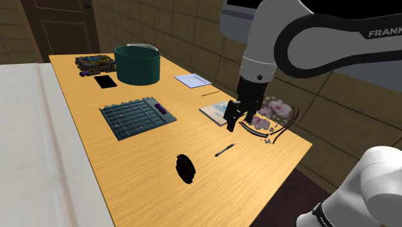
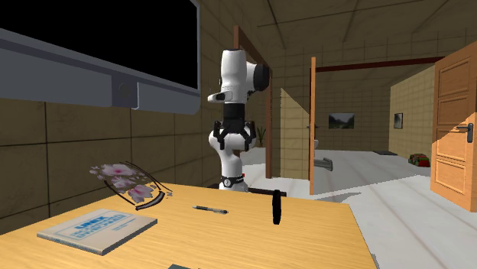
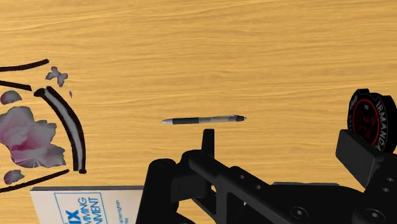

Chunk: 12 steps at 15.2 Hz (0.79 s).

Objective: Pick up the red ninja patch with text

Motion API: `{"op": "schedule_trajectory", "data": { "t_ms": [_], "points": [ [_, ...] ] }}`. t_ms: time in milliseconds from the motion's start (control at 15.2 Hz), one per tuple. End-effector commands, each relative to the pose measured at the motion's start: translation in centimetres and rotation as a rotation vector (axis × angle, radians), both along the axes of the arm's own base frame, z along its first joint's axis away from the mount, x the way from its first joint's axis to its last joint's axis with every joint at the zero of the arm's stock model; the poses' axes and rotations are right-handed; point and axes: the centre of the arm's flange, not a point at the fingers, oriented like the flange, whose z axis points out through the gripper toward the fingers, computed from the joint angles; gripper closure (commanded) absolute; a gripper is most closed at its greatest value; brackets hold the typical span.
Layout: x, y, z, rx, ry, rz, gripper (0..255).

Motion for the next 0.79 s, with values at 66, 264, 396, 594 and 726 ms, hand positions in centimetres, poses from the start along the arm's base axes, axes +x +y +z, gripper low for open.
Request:
{"op": "schedule_trajectory", "data": {
  "t_ms": [66,264,396,594,726],
  "points": [
    [0.7,3.1,-2.0,0.012,-0.002,0.012,0],
    [1.5,6.4,-3.9,0.024,-0.002,0.024,0],
    [2.1,8.5,-5.1,0.031,-0.003,0.032,0],
    [2.8,11.8,-7.0,0.042,-0.003,0.044,0],
    [3.3,14.0,-8.2,0.05,-0.004,0.053,0]
  ]
}}
